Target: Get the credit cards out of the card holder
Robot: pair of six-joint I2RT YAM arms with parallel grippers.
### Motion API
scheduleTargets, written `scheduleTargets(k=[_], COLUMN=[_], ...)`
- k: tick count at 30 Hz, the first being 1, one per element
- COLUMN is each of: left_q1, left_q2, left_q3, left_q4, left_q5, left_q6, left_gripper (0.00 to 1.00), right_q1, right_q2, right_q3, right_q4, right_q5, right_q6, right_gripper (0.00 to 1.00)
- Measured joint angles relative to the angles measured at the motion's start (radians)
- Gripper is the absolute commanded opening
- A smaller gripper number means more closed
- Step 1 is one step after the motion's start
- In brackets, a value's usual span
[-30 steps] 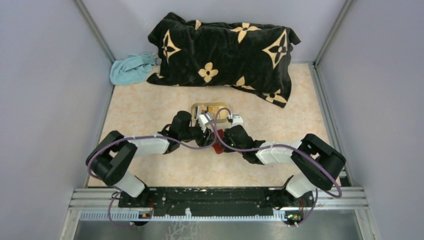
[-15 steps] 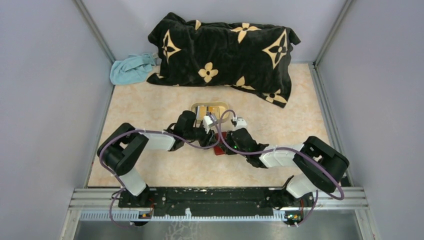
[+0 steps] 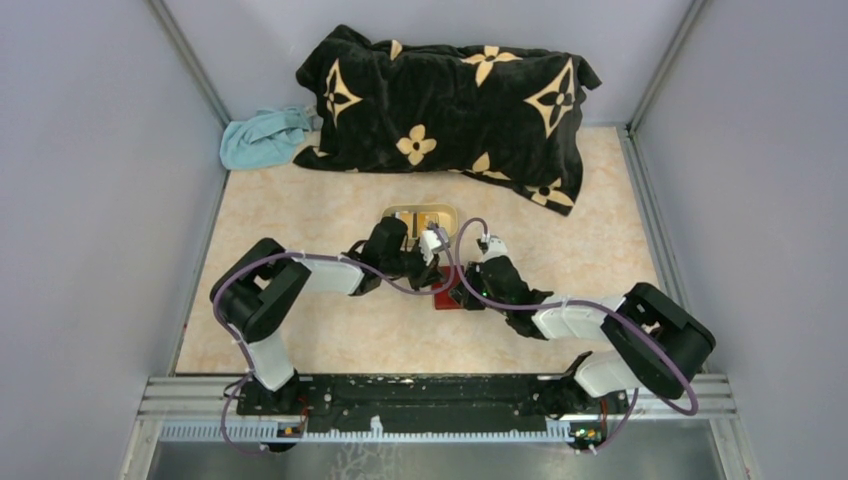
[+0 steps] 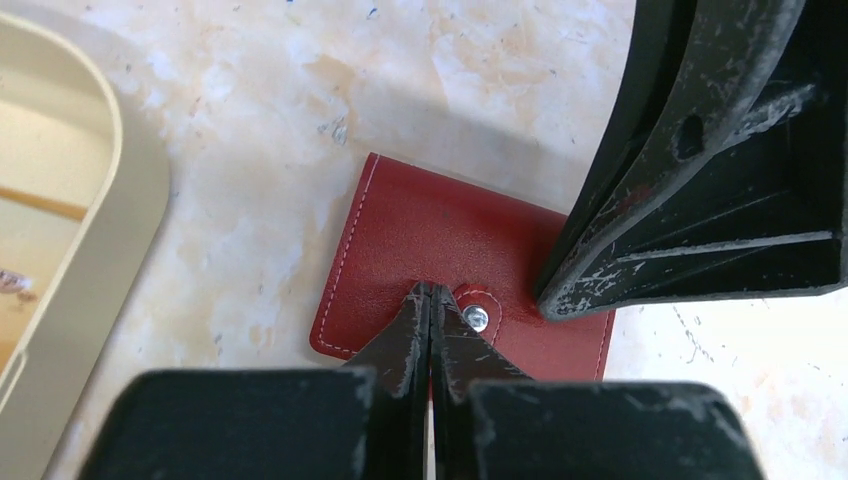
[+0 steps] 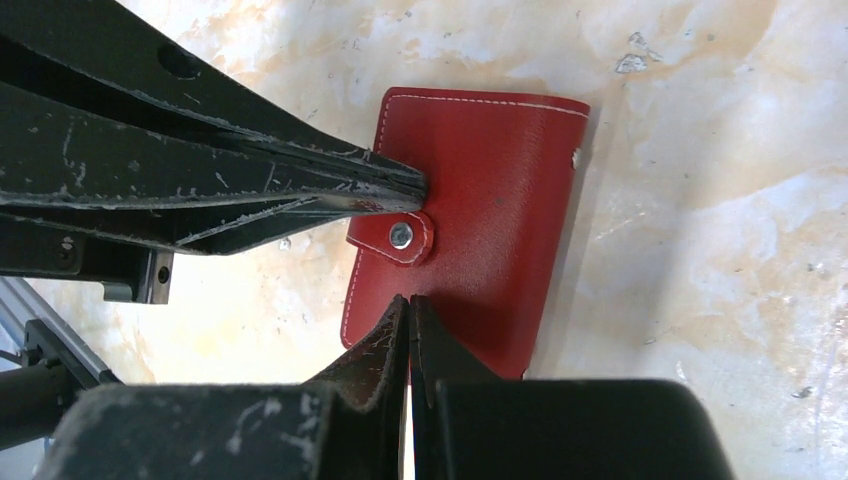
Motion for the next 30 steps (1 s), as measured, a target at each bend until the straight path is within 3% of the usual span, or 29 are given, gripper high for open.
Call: scheduleTargets(k=[20,22,25,30], left_q1=[-0.031,-0.033,-0.034,-0.039], left_q2=[-0.012,-0.025,-0.052,-0.121], left_q3=[-0.025,-0.037,-0.06,-0.096], left_q4=[0.048,0.048,0.045,0.029], left_q5=[-0.071,-0.086,-0.107,-0.172], left_q6=[-0.075,-0.088,-0.103,-0.126], left_gripper=[0.01,0.11,0.35,0.39], right_q1=[0.0,0.039,0.121,0.177], right_q2=[-0.17,-0.19,-0.205,-0.223], right_q3=[-0.001,0.018,0.05,0.009], right_q4=[-0.164,-0.206,-0.249,-0.231], right_q5=[-0.008,0.011,0.037,0.053], right_q6=[-0.043,-0.053,-0.054,-0.016], right_gripper=[0.0,0.0,0.0,0.0])
